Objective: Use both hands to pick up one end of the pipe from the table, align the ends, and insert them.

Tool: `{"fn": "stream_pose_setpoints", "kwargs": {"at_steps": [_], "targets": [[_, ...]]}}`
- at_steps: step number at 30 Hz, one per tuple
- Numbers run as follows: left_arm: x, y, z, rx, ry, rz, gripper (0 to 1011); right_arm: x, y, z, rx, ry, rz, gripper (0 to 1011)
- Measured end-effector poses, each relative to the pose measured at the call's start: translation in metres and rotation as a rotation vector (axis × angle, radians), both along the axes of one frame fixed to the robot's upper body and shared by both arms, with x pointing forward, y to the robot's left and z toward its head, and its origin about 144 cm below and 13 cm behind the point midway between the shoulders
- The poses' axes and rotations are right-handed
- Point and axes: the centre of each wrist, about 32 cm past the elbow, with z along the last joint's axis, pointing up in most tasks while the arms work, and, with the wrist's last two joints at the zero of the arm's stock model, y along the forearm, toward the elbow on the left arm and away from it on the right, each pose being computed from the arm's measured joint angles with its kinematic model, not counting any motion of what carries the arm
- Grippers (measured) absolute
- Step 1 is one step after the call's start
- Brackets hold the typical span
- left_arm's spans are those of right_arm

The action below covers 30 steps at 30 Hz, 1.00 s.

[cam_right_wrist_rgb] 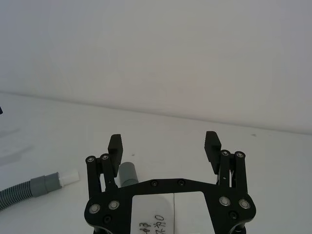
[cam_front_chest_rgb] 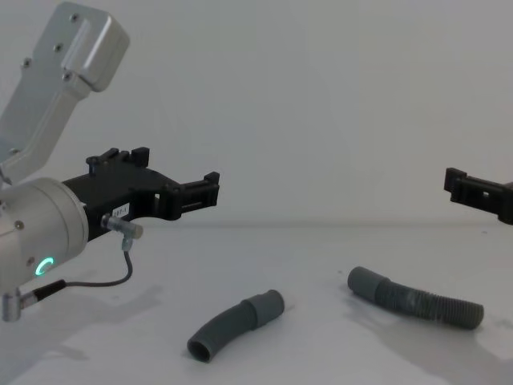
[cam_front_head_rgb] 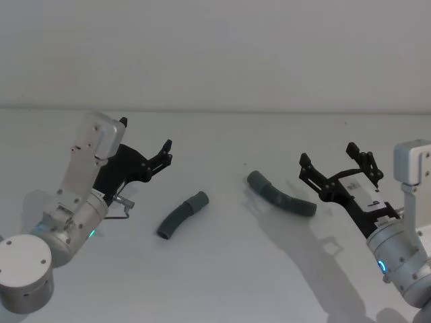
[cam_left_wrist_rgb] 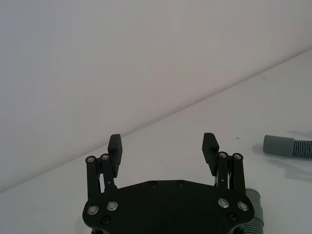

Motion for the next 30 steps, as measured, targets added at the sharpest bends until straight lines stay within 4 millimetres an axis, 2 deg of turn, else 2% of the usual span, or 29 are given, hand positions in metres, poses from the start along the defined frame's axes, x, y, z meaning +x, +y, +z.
{"fn": "stream_pose_setpoints", "kwargs": {"at_steps": [30], "targets": [[0.0000,0.0000,0.0000,0.000,0.000,0.000,1001,0.0000,0.0000,0.0000,0.000,0.000,0.000,1001]]}}
